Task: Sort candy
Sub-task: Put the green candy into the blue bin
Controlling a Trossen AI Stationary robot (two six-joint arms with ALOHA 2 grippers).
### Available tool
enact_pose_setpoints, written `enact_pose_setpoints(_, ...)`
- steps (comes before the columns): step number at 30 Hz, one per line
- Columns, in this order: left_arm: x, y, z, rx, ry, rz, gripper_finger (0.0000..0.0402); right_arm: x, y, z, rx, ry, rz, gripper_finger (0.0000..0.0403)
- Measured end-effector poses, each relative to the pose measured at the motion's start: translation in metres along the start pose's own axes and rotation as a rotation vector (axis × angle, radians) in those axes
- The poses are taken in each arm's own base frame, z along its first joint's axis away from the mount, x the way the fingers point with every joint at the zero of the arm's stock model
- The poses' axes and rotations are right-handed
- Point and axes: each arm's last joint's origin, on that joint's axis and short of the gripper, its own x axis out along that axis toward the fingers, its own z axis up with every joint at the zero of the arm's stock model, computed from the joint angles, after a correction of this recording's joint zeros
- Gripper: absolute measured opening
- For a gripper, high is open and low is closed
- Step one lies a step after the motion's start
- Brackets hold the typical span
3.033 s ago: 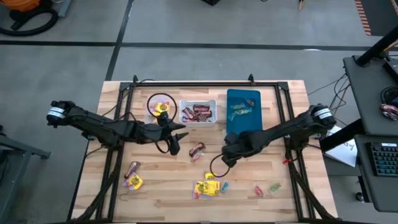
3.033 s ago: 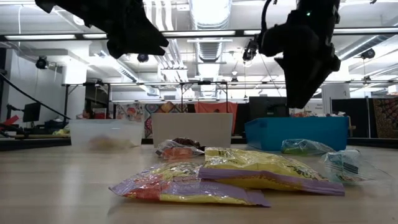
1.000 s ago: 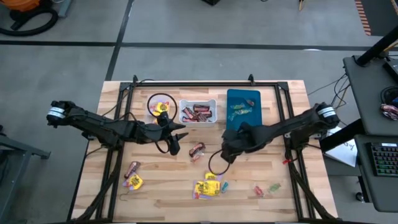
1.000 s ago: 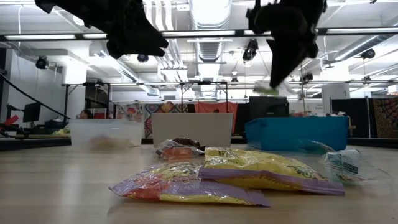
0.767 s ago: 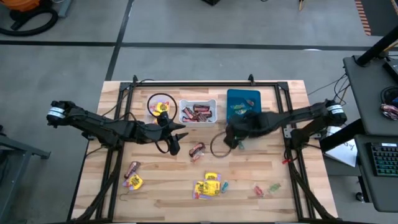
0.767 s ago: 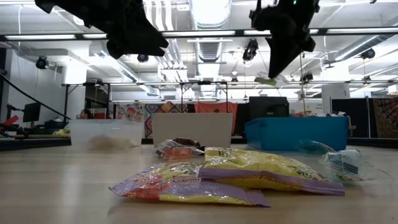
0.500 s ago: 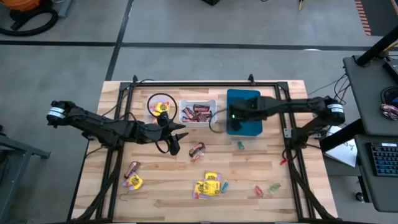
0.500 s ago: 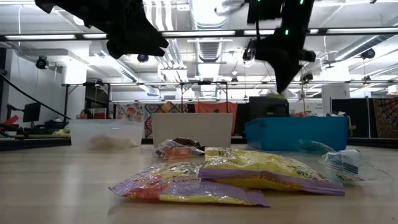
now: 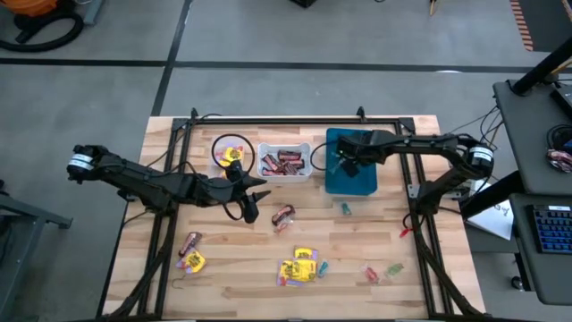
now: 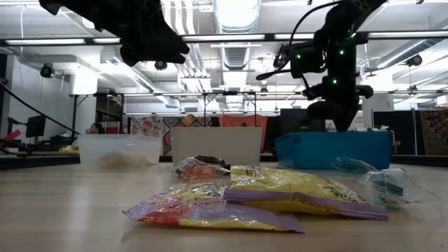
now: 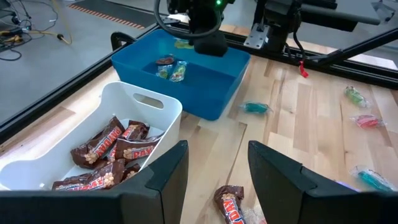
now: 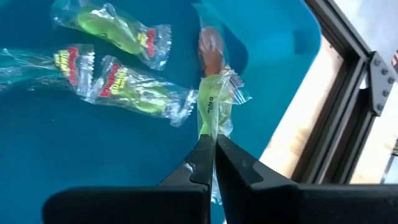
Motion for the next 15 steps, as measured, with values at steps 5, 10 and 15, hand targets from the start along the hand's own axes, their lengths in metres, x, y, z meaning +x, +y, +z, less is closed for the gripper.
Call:
enact_pose_setpoints(5, 0.0000, 0.0000, 0.0000, 0.000, 0.000, -0.001, 0.0151, 0.0024, 0.0019, 0.0004, 0.010, -0.022, 0.013, 0.0009)
enact_pose_setpoints(10, 0.0009, -0.0003, -0.0009, 0.002, 0.005, 0.000, 0.0151, 0.0024, 0.0025, 0.0015, 0.017, -0.033, 0.020, 0.0013)
enact_pose_setpoints(15, 0.0062, -0.0018, -0.0057, 0.010, 0.029, 0.001, 0.0151, 0.0024, 0.0027, 0.0017, 0.018, -0.034, 0.022, 0.0046)
